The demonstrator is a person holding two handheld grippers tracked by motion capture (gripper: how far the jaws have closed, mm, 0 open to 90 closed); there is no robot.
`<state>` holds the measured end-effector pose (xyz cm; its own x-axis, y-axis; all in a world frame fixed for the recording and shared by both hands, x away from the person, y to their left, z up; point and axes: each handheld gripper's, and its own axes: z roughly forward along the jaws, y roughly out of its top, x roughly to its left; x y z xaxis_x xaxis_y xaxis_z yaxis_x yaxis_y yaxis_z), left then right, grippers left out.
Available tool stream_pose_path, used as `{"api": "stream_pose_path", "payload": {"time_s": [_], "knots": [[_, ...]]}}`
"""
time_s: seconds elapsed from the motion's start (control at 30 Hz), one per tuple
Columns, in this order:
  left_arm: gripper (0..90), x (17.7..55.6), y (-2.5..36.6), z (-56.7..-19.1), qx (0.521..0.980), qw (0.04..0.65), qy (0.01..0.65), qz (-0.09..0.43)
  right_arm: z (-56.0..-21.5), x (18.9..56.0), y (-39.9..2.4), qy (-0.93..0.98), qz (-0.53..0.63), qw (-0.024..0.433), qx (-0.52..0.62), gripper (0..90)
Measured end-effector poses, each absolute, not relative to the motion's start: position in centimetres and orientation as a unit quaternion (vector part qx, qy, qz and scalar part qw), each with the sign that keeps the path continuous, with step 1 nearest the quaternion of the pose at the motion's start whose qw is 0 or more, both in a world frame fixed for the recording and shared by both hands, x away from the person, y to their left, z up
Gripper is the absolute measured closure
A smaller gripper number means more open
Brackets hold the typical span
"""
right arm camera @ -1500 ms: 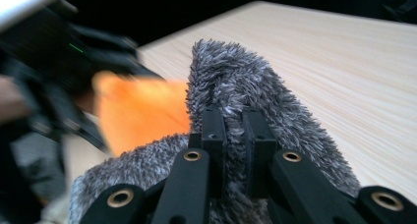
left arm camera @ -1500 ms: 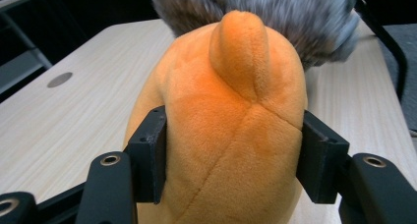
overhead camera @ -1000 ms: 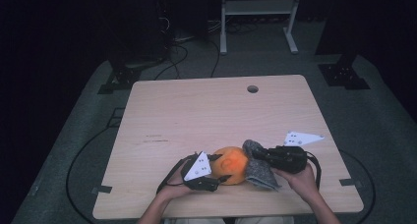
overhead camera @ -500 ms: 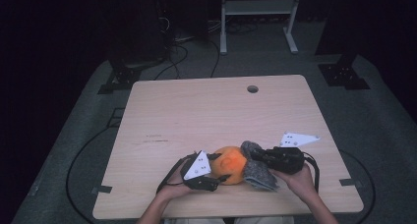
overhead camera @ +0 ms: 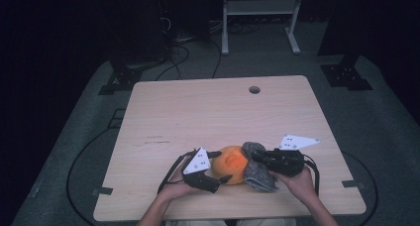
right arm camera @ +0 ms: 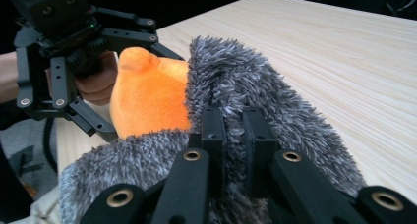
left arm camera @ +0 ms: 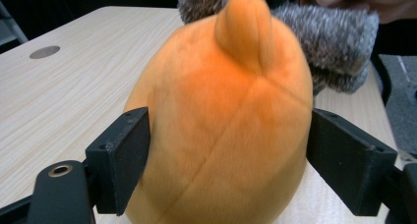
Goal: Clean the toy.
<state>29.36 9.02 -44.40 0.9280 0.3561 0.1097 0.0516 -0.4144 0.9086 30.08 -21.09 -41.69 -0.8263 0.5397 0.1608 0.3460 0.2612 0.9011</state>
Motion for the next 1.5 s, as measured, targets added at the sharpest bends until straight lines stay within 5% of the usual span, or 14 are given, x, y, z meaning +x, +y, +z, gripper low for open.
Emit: {"api": "stream_pose_path", "payload": {"time_s": [0.1, 0.23, 0.6, 0.8, 0.97, 1.5], "knots": [[33.9, 29.2, 8.8, -44.4, 0.828, 0.524, 0.123, 0.160, -41.0, 29.6, -20.8, 0.783, 0.548, 0.098, 0.277, 81.5], [37.0, 28.7, 8.2, -44.4, 0.833, 0.517, 0.103, 0.168, -39.4, 28.1, -18.8, 0.787, 0.564, 0.099, 0.229, 81.5], [37.8, 27.8, 7.6, -44.5, 0.842, 0.504, 0.068, 0.182, -39.6, 28.7, -20.0, 0.801, 0.541, 0.093, 0.237, 81.5], [20.0, 28.2, 7.5, -44.3, 0.841, 0.504, 0.097, 0.168, -39.7, 28.8, -19.9, 0.816, 0.525, 0.072, 0.232, 81.5], [32.0, 27.5, 7.4, -44.5, 0.848, 0.491, 0.065, 0.187, -39.0, 28.3, -18.9, 0.820, 0.527, 0.070, 0.210, 81.4], [31.4, 27.8, 7.7, -44.6, 0.842, 0.501, 0.075, 0.186, -41.1, 30.4, -22.4, 0.797, 0.524, 0.071, 0.291, 81.5]]}}
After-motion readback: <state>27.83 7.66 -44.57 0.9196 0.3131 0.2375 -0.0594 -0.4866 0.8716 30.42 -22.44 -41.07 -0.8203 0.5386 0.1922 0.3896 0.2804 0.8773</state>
